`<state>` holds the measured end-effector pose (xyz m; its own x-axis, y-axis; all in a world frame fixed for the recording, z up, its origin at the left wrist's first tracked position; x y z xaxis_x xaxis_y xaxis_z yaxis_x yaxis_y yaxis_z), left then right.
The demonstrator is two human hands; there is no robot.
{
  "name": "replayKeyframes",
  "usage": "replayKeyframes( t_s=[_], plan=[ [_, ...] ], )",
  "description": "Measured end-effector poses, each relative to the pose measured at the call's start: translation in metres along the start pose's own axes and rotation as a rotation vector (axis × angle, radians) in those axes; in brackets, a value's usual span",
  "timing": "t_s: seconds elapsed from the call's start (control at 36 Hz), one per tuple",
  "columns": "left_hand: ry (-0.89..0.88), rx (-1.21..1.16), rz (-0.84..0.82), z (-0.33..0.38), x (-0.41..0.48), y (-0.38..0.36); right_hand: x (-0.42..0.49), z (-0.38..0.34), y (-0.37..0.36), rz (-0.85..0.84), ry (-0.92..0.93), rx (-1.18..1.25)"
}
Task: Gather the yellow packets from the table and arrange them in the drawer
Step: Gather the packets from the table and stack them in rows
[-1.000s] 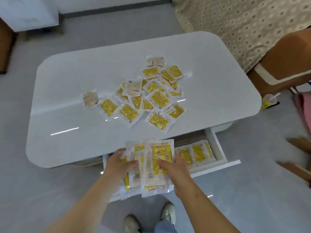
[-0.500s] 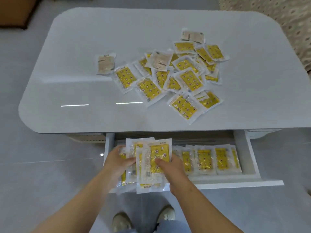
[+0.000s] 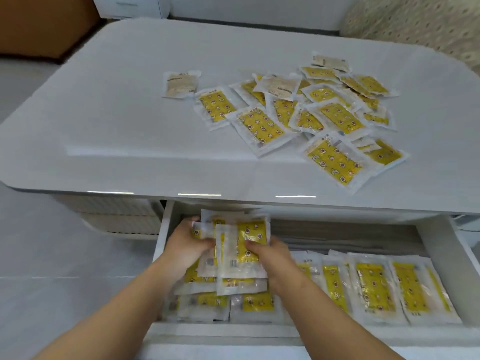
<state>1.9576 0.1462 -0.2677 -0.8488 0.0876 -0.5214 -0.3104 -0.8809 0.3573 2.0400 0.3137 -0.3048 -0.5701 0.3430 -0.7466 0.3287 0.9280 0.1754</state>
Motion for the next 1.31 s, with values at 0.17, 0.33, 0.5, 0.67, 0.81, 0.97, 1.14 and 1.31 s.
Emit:
replayKeyframes(
  t_s=[0.17,0.33,0.5,0.67,0.81,0.97,1.14,1.31],
  plan=[
    [-0.075,0.033,-0.02,0.002,0.017,-0.001,0.017,-0.007,-0.006,-0.024,0.045,0.009],
    [-0.196,0.151,0.016,0.015,0.024,0.006,0.019,-0.022,-0.015,-0.03,0.103,-0.08],
    [-0.3,0.387,0.025,0.01,0.024,0.0,0.022,-0.013,-0.022,-0.005,0.07,-0.113],
    [-0.306,0.566,0.016,0.008,0.027,-0.004,0.024,-0.016,-0.02,0.016,0.09,-0.135],
    [-0.273,0.568,0.0,0.006,0.03,-0.004,0.021,-0.018,-0.018,0.005,0.098,-0.143],
    [-0.236,0.481,-0.128,0.007,0.031,-0.002,0.014,-0.022,-0.015,-0.084,0.105,-0.217],
    [-0.208,0.584,-0.291,0.002,0.022,-0.013,0.008,-0.023,-0.01,-0.167,0.163,-0.378],
    [-0.256,0.77,-0.289,0.004,0.015,-0.02,0.005,-0.022,-0.014,-0.176,0.149,-0.398]
  ],
)
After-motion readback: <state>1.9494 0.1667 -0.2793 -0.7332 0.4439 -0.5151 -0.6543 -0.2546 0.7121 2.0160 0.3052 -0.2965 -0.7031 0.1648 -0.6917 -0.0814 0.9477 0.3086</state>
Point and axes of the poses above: each hand's wrist, its own x-axis towards the middle knuckle, its own y-axis out of the back of the hand, z = x × y, the point moved 9 cm from there along x, towards the middle knuckle, and after that the axes turned 3 degrees about -x, right-handed, at the moved point
